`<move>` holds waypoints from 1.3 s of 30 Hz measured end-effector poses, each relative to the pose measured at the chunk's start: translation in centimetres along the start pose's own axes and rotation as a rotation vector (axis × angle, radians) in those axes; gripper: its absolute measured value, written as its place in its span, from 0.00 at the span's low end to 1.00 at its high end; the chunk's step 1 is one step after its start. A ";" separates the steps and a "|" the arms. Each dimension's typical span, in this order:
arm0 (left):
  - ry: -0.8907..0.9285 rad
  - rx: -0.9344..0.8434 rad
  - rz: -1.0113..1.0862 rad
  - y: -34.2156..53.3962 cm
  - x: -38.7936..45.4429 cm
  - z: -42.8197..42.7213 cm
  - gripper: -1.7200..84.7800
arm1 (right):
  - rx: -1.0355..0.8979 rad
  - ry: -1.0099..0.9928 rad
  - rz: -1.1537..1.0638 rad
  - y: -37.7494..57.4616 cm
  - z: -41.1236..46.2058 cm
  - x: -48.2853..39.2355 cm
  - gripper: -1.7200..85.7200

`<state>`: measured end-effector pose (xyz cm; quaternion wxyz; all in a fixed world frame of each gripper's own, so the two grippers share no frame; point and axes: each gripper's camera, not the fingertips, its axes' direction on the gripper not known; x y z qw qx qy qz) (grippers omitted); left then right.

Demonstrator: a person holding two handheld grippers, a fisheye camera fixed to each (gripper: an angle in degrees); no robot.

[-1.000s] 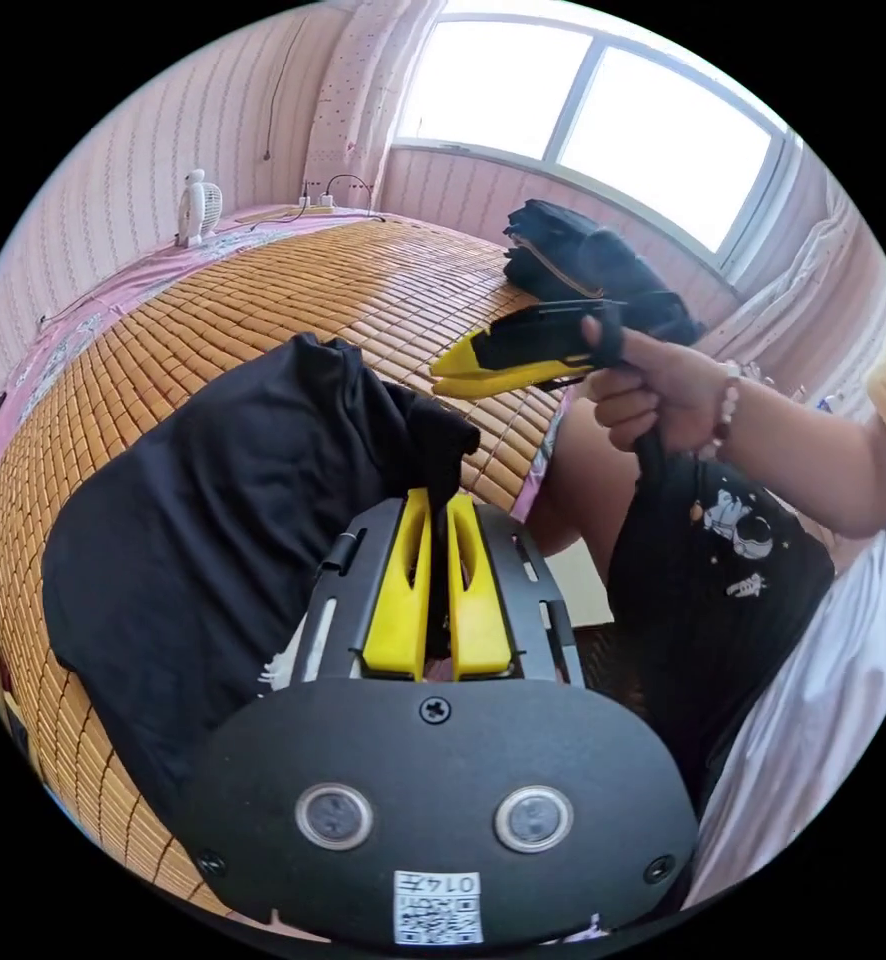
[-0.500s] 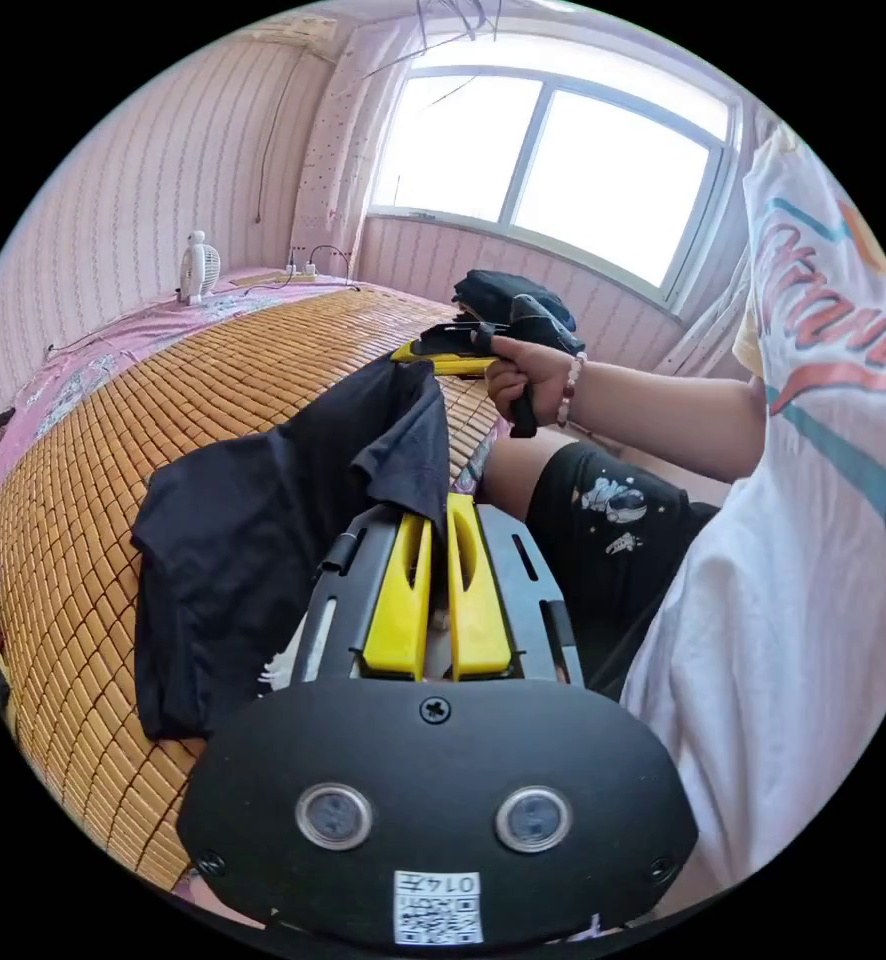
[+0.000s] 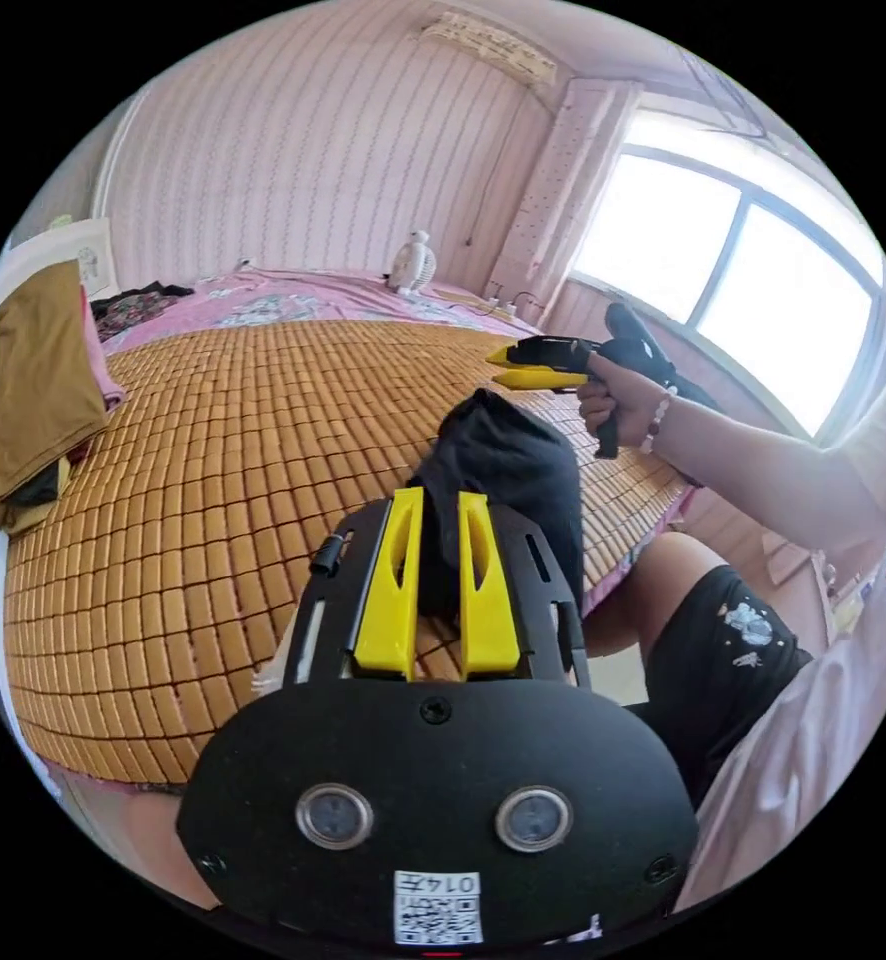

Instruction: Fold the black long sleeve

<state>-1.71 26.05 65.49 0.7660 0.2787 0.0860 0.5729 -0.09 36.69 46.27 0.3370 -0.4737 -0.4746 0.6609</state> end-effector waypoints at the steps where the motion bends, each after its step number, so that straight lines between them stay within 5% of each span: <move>1: -0.032 -0.025 -0.037 0.3 -1.1 0.3 0.12 | -0.018 0.033 -0.019 -0.2 0.6 -0.3 0.15; 9: 0.051 -0.109 -0.265 0.8 -3.6 2.6 0.17 | -0.293 0.403 -0.232 1.2 5.8 -1.2 0.18; 14: -0.083 -0.115 -0.252 0.0 -1.7 4.6 0.18 | -0.328 0.420 -0.299 4.2 8.1 -1.7 0.18; 25: -0.126 -0.260 -0.043 -0.7 2.7 4.4 0.02 | -0.313 0.372 -0.395 11.9 7.6 -3.7 0.07; 39: 0.034 -0.054 0.378 -6.4 13.1 -8.9 0.01 | 0.350 -0.034 -0.216 33.4 -10.7 -1.5 0.05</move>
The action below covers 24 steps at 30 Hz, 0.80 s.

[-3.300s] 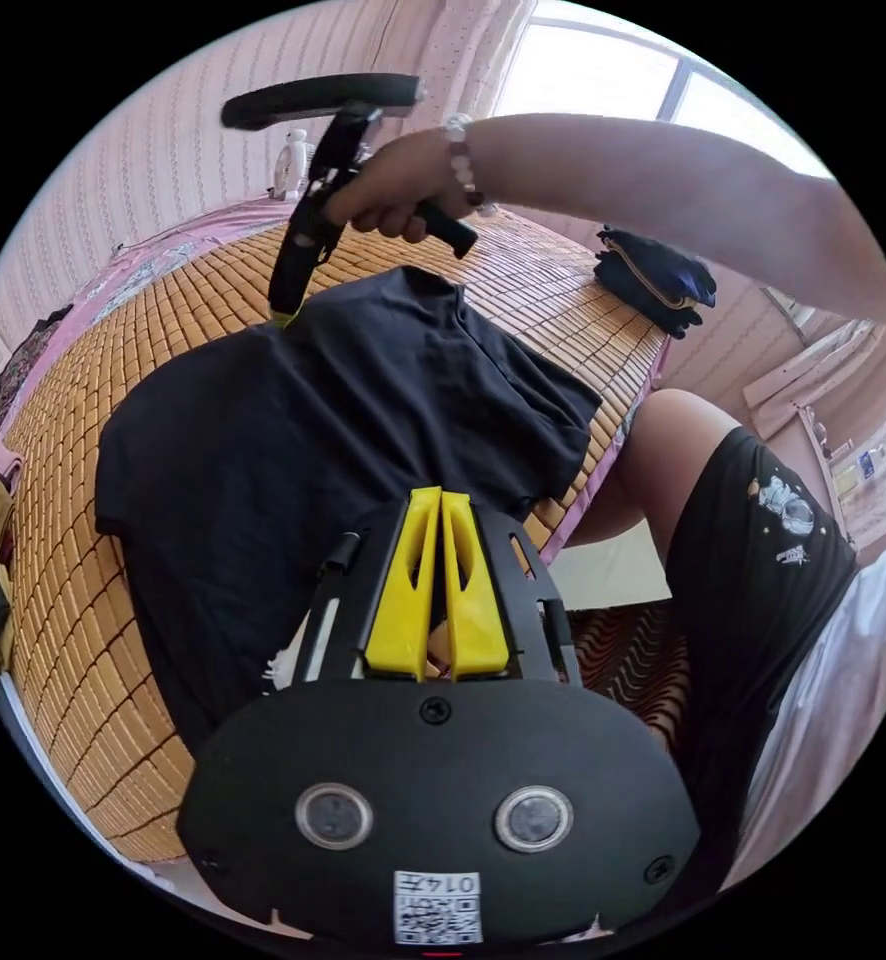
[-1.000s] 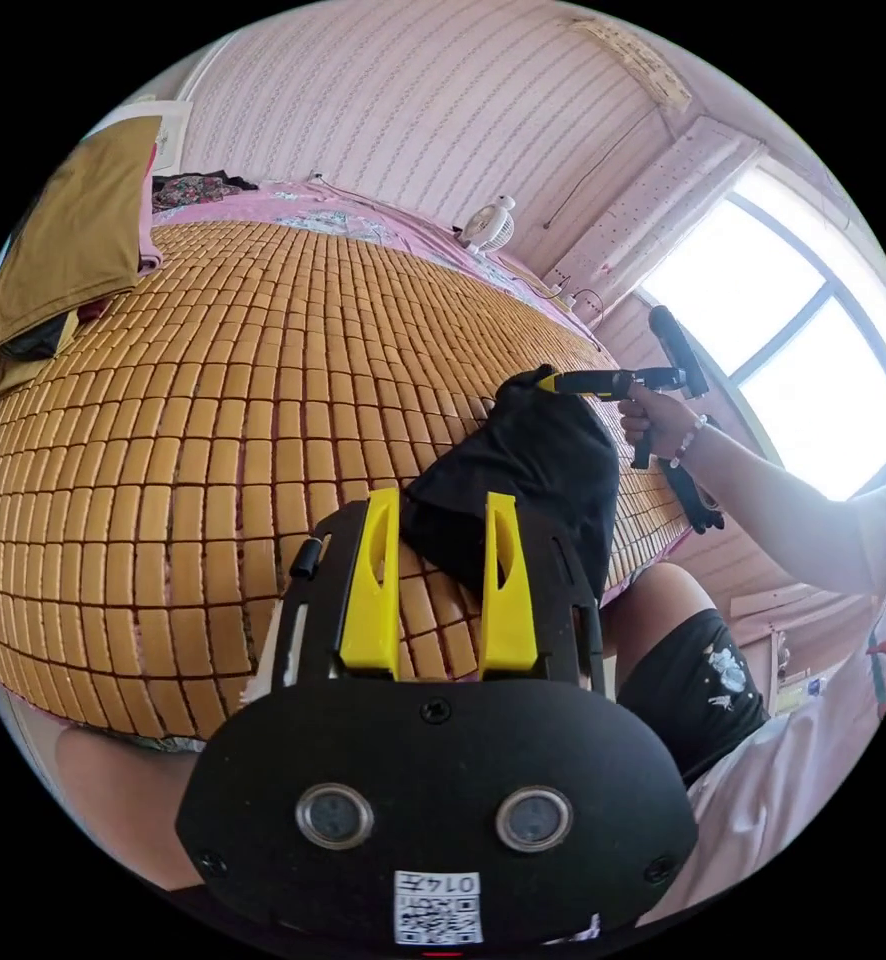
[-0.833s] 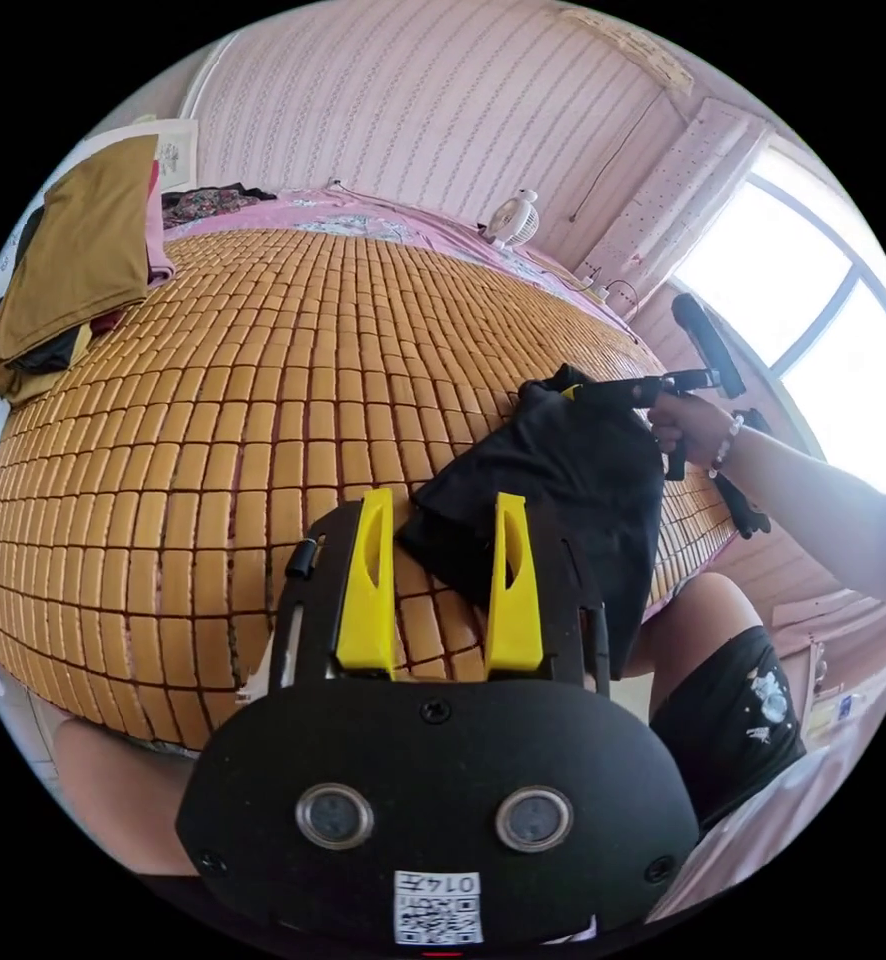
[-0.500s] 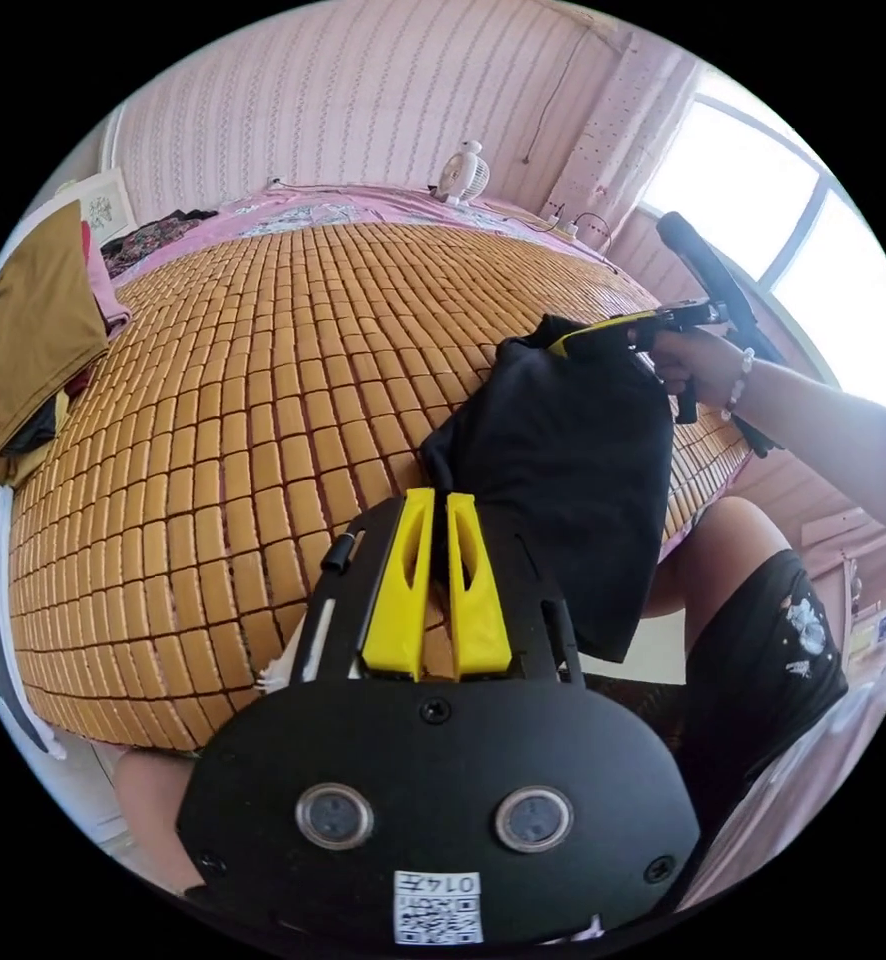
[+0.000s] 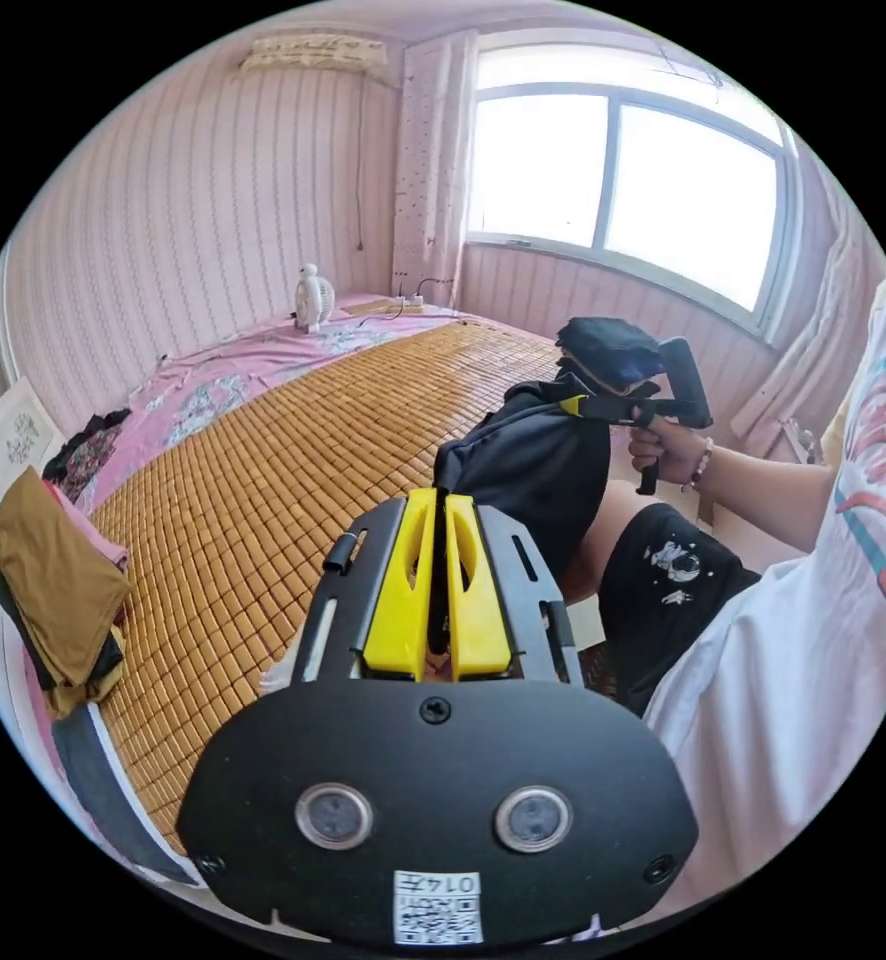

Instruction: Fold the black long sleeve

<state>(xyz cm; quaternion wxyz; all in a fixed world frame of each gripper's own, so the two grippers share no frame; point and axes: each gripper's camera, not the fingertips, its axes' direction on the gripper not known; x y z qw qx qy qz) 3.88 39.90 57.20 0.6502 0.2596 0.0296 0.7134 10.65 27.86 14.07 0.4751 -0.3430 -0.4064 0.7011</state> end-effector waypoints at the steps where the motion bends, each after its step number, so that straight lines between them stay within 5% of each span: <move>1: 0.028 0.028 0.051 -1.4 1.1 -0.5 0.01 | 0.026 0.007 0.008 0.5 -1.1 0.0 0.05; 7: 0.237 0.166 0.321 -9.4 6.8 -0.1 0.01 | 0.262 0.225 -0.008 3.9 -12.6 -0.7 0.05; 13: 0.585 0.285 0.346 -20.1 11.5 5.3 0.02 | 0.297 0.521 -0.065 1.5 -23.7 -0.1 0.06; 19: 0.805 0.165 0.009 -35.6 13.1 16.4 0.10 | 0.199 0.777 0.206 -10.7 -29.0 9.5 0.12; 24: 0.755 -0.071 -0.116 -34.1 8.9 21.7 0.09 | -0.033 0.966 0.452 -9.8 -25.0 19.0 0.18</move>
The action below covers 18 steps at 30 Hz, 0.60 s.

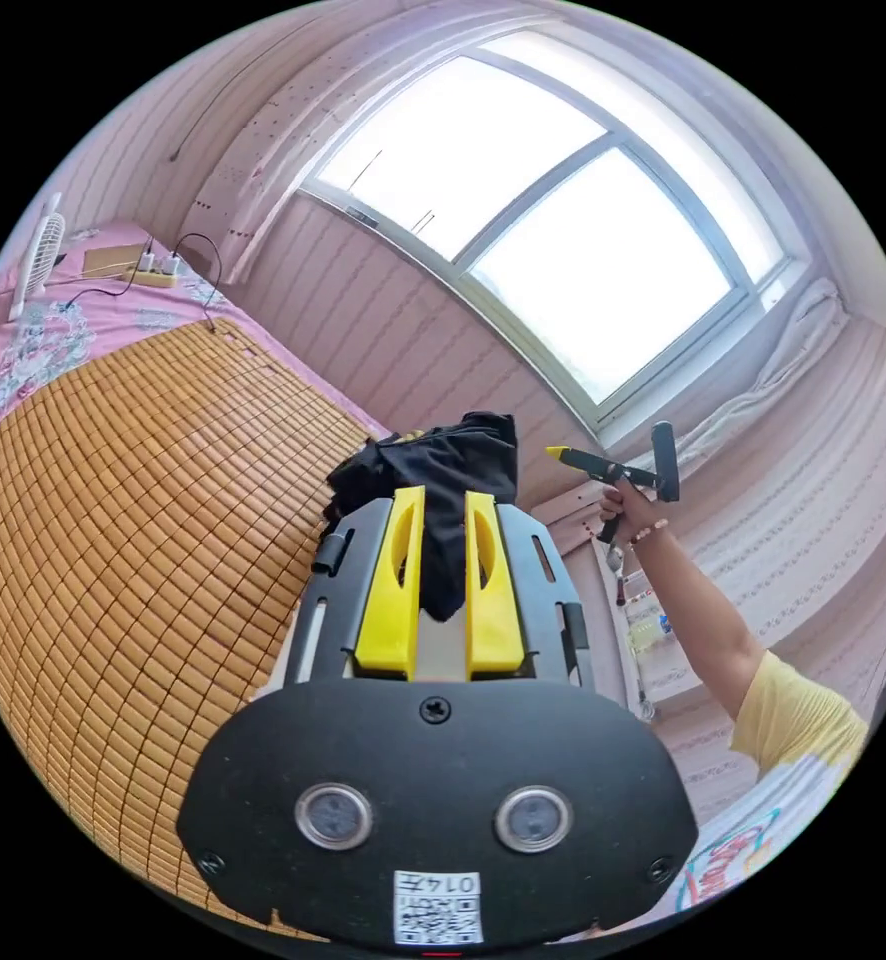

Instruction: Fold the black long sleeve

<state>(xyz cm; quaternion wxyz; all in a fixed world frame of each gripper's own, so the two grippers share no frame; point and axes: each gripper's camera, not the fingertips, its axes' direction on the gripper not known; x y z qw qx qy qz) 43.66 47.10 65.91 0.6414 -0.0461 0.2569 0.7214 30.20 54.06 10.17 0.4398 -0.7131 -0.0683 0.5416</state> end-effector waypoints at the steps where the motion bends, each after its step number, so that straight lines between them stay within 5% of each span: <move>1: -0.052 -0.016 0.027 2.3 -0.9 -1.7 0.09 | 0.002 0.012 -0.015 1.1 0.6 -0.2 0.18; 6: -0.165 -0.078 -0.001 18.5 -3.5 -13.4 0.02 | 0.145 0.058 -0.070 22.2 3.8 -2.1 0.10; 11: -0.419 0.061 -0.180 35.3 0.9 -26.8 0.01 | -0.138 -0.004 0.097 39.5 7.0 -5.8 0.03; 15: -0.766 0.281 -0.213 44.2 6.3 -35.2 0.01 | -0.160 -0.124 0.016 40.8 7.6 -11.6 0.02; 18: -0.846 0.408 -0.284 49.3 8.5 -39.5 0.01 | -0.123 -0.281 -0.142 37.1 8.7 -16.7 0.02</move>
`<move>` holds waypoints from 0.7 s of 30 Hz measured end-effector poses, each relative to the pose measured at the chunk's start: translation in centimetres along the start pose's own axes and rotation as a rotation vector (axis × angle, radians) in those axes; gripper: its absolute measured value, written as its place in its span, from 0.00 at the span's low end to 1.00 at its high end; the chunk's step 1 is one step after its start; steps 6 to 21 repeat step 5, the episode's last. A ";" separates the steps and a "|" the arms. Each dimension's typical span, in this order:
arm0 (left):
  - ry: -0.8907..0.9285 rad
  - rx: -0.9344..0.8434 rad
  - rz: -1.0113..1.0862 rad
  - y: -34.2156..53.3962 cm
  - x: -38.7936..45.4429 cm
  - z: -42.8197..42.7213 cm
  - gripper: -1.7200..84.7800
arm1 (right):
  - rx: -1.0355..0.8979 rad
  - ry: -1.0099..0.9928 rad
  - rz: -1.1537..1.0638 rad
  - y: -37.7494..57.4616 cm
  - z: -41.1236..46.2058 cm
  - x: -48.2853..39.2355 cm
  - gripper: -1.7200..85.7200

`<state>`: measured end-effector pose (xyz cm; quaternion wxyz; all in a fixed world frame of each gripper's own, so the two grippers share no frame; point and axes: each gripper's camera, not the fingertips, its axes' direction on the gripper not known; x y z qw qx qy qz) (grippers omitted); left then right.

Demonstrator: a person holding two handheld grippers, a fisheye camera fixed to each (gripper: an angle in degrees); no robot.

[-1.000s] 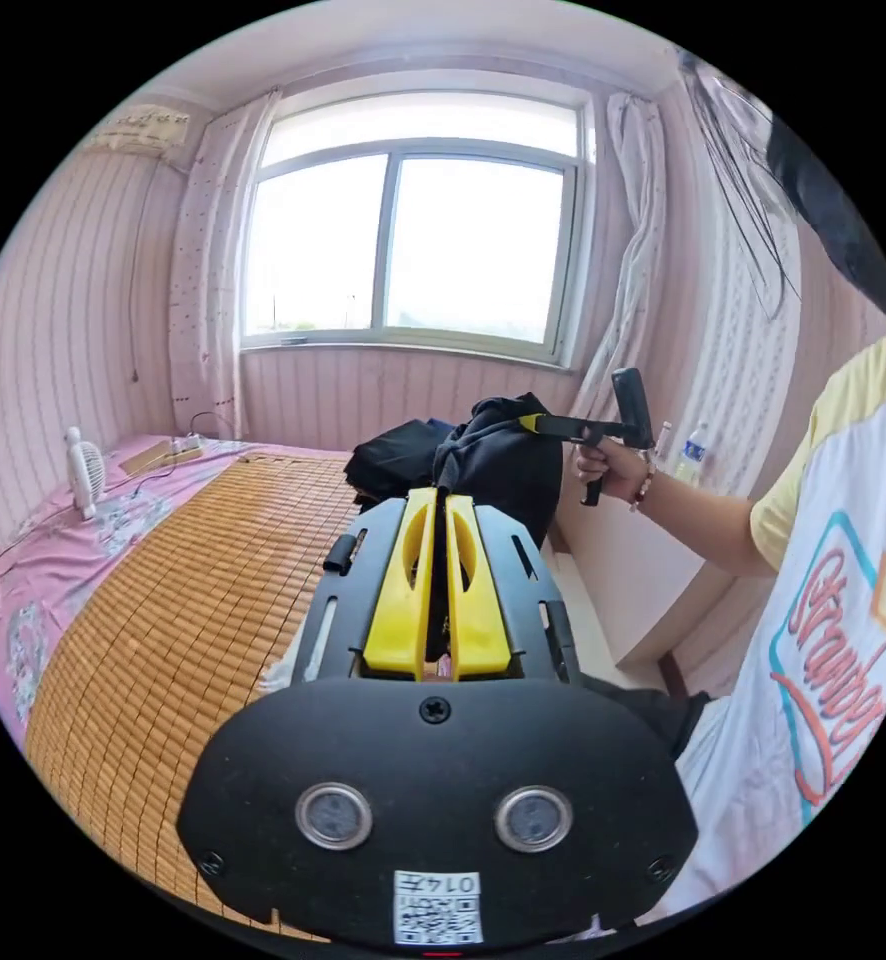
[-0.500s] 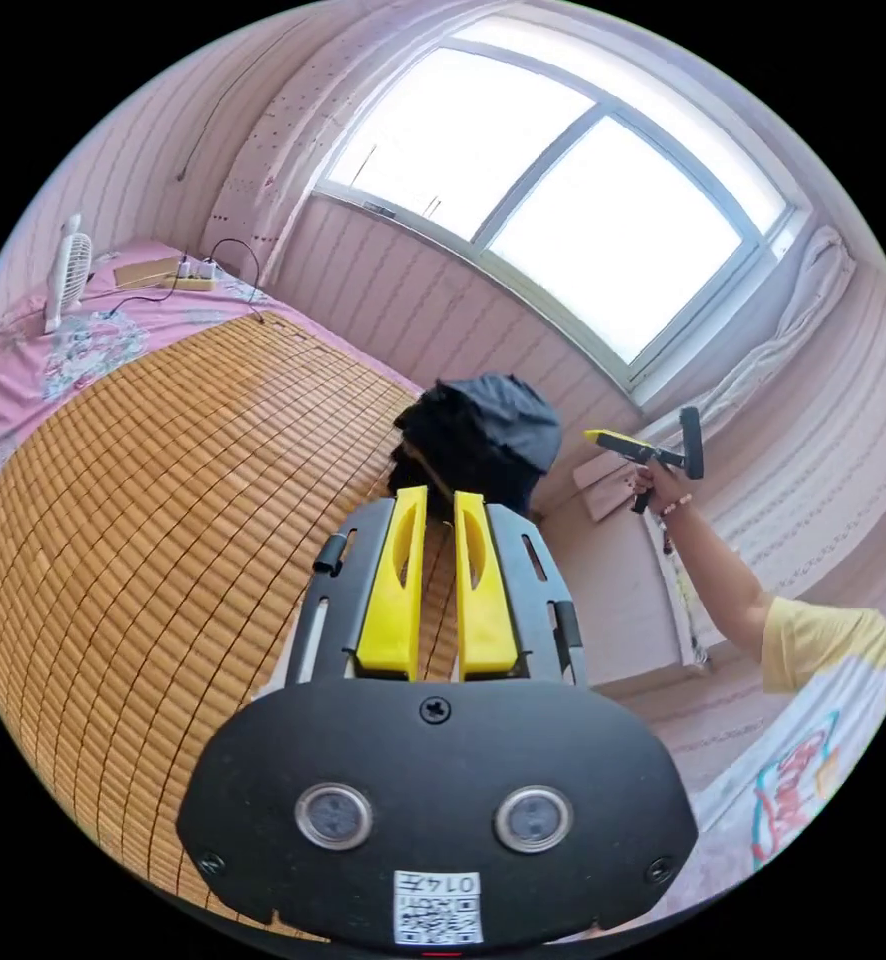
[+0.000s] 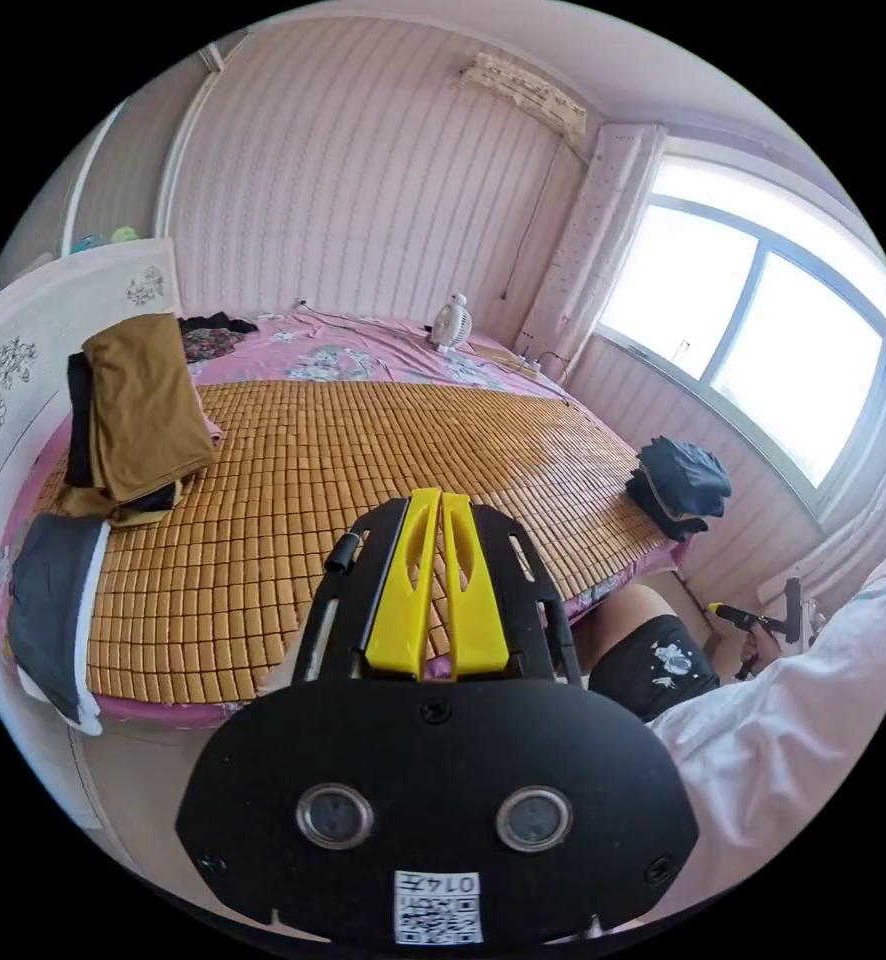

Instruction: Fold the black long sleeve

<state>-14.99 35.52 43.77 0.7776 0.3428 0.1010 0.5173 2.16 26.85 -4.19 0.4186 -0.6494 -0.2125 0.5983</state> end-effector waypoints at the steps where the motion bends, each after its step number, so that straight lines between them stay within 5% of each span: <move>1: -0.017 0.030 -0.024 1.4 -1.3 -2.1 0.01 | 0.002 -0.024 -0.039 -1.0 0.4 -1.1 0.02; 5: -0.093 0.097 -0.129 6.6 -5.8 -7.6 0.01 | 0.023 -0.161 -0.348 -6.1 3.6 -12.0 0.02; 21: -0.093 0.097 -0.129 6.6 -5.8 -7.6 0.01 | 0.023 -0.161 -0.348 -6.1 3.6 -12.0 0.02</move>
